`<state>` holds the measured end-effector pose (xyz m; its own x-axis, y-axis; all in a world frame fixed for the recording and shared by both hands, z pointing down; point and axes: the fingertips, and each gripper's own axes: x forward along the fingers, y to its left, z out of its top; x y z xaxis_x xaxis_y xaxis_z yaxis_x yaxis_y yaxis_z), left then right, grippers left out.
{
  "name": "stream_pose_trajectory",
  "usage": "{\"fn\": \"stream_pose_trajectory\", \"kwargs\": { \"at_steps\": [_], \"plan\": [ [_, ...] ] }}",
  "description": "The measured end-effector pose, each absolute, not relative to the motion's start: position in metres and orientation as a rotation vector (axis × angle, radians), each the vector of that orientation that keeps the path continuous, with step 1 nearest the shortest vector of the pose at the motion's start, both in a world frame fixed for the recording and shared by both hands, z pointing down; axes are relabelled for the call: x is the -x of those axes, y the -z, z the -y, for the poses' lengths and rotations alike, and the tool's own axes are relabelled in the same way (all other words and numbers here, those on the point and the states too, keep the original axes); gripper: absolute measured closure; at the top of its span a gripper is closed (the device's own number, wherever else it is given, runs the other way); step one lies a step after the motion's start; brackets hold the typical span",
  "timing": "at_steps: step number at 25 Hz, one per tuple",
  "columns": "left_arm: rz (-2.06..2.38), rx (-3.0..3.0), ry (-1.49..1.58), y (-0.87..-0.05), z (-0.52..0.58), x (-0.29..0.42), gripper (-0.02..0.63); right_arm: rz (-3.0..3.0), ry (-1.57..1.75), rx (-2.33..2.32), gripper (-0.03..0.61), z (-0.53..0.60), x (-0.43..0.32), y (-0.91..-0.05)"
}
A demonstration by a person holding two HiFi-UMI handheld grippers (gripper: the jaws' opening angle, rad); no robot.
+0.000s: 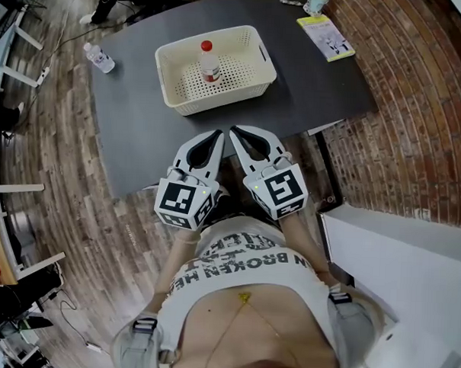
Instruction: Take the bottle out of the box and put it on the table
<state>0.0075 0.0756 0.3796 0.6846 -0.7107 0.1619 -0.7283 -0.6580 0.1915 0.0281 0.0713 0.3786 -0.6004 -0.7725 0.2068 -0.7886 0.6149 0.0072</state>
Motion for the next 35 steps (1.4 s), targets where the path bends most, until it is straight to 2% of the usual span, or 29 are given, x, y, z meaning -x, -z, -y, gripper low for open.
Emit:
{"fn": "stream_pose_trajectory", "kwargs": {
  "at_steps": [15,35],
  "plan": [
    [1.164,-2.622,-0.094,-0.387,-0.061,0.008,0.607,2.623,-0.137,-1.289,0.569,-0.053,-0.016,-0.388],
    [1.346,-2.545,-0.099,-0.37,0.046,-0.006,0.607,2.752,-0.079,-1.086,0.569,0.061,-0.024,-0.365]
  ]
}}
